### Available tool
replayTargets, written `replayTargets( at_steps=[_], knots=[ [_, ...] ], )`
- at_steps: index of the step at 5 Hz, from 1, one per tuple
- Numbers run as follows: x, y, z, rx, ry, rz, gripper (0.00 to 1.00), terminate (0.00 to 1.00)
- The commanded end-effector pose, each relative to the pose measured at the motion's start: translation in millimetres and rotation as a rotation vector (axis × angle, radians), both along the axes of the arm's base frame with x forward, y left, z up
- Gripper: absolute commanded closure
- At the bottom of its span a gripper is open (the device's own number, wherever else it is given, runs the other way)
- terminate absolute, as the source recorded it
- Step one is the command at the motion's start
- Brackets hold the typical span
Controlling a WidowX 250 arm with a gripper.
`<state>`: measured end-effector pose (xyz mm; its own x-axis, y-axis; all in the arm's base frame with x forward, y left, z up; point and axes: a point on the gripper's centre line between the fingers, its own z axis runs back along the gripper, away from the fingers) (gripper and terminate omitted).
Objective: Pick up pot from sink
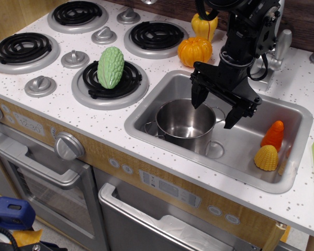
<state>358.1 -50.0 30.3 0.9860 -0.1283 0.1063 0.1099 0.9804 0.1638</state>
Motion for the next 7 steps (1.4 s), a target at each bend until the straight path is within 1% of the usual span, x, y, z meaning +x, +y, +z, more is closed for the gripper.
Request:
replayTargets(
  at_steps=[1,2,3,4,5,6,7],
  knots=[
    [0,0,0,0.0,0.0,0.0,0.0,0.0],
    [-4,1,-10,-0.033,0.001,0.02,0.0,0.0],
    [-5,4,-21,-0.031,-0.035,0.025,0.0,0.0],
    [-6,7,-31,-0.043,-0.054,0.027,0.0,0.0],
    [-5,12,-40,-0.043,-0.083,0.015,0.0,0.0],
    [-5,17,-51,-0.082,-0.081,0.019,0.0,0.0],
    [-4,17,-51,-0.074,-0.088,0.023,1.0,0.0]
  ],
)
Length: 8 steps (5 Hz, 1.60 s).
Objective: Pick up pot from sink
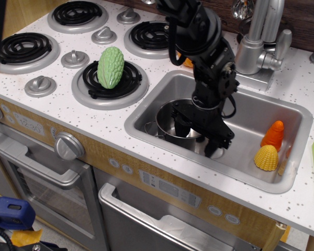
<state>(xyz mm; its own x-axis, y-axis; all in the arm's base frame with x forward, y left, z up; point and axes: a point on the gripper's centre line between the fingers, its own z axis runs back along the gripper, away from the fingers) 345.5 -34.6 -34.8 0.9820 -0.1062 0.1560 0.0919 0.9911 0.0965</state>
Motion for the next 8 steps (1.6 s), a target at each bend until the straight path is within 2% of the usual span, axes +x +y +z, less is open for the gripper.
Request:
replayTargets(
  at_steps=[1,3,6,8],
  knots=[
    [10,0,17,0.0,-0.046,0.016,1.0,0.0],
    [13,-9,33,0.095,-0.088,-0.002,1.0,0.0],
    [38,-11,96,0.066,0.004,-0.037,1.0,0.0],
    [48,-19,118,0.051,-0.037,-0.076,1.0,0.0]
  ],
)
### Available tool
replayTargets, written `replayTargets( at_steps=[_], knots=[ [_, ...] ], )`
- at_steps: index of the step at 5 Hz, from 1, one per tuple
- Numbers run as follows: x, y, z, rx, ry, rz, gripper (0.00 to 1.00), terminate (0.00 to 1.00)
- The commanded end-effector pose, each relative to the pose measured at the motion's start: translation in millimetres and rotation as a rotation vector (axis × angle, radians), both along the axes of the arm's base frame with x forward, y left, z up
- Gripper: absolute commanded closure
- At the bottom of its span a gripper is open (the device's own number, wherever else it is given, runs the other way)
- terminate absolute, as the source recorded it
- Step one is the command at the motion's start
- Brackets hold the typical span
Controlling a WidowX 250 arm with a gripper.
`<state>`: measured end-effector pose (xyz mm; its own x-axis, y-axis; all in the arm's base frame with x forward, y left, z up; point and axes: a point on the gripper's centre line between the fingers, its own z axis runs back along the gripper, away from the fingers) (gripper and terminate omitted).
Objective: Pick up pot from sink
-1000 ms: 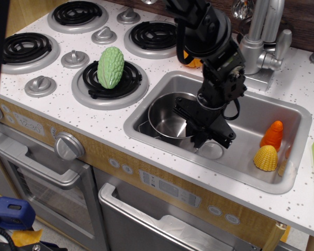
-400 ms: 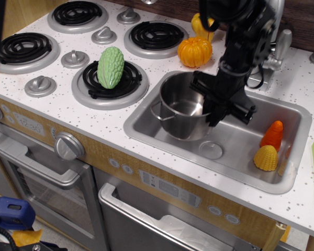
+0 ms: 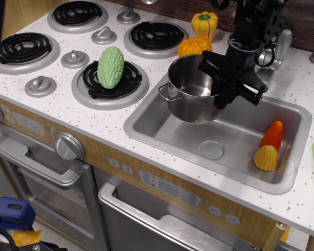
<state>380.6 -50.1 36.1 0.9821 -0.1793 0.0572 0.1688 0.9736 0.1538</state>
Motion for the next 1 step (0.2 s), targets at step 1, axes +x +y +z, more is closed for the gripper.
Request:
replayTargets(
  at_steps=[1],
  knots=[
    [9.7,-5.3,46.9,-0.038,-0.126,-0.005,1.0,1.0]
  ],
)
